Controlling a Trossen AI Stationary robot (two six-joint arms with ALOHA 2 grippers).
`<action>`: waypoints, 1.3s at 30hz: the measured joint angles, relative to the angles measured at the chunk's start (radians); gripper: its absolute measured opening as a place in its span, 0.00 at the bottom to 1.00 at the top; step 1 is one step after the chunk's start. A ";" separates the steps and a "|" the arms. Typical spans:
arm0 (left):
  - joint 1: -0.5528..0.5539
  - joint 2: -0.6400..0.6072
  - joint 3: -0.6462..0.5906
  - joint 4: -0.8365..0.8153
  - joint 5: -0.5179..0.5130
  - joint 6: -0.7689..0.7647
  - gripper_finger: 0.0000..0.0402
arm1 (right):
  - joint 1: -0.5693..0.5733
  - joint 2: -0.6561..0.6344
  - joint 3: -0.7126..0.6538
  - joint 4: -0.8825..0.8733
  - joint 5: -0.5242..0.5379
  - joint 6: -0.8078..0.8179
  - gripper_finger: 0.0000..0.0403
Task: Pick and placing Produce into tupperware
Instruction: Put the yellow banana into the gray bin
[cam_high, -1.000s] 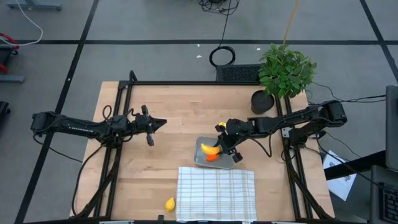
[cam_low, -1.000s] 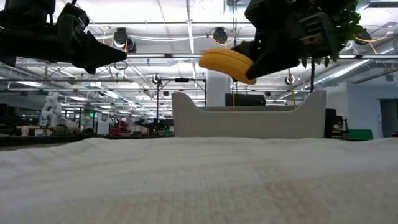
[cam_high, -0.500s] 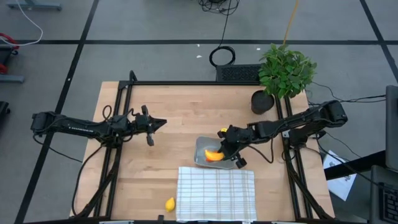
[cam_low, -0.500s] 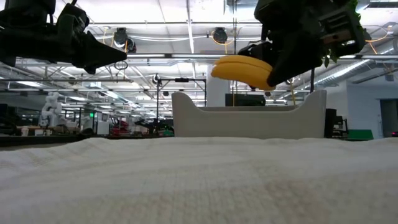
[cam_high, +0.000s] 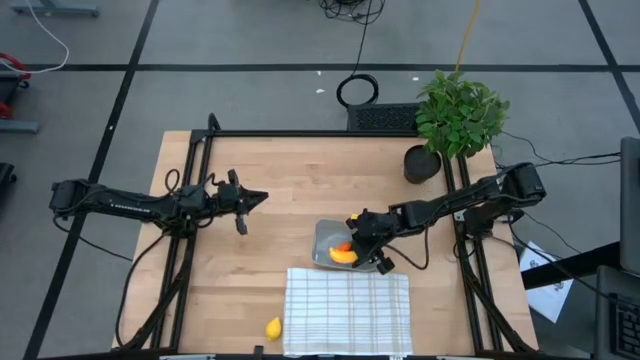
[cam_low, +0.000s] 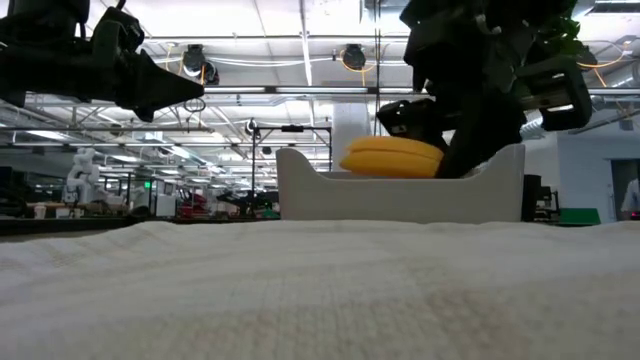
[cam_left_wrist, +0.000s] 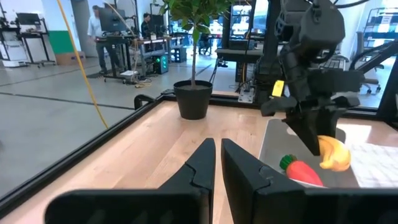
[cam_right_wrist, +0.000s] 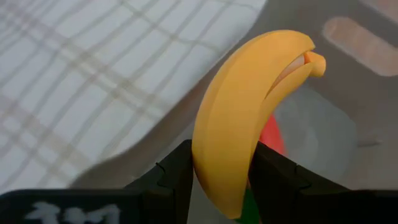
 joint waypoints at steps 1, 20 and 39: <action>0.000 0.000 0.000 -0.001 0.000 0.000 0.08 | 0.000 -0.001 0.000 0.002 0.000 0.000 0.31; 0.000 0.000 0.000 -0.004 0.000 0.003 0.08 | 0.012 0.001 0.000 -0.024 0.077 -0.239 0.31; 0.000 0.000 0.000 -0.004 0.000 0.000 0.08 | 0.017 0.001 0.001 -0.034 0.075 -0.192 0.31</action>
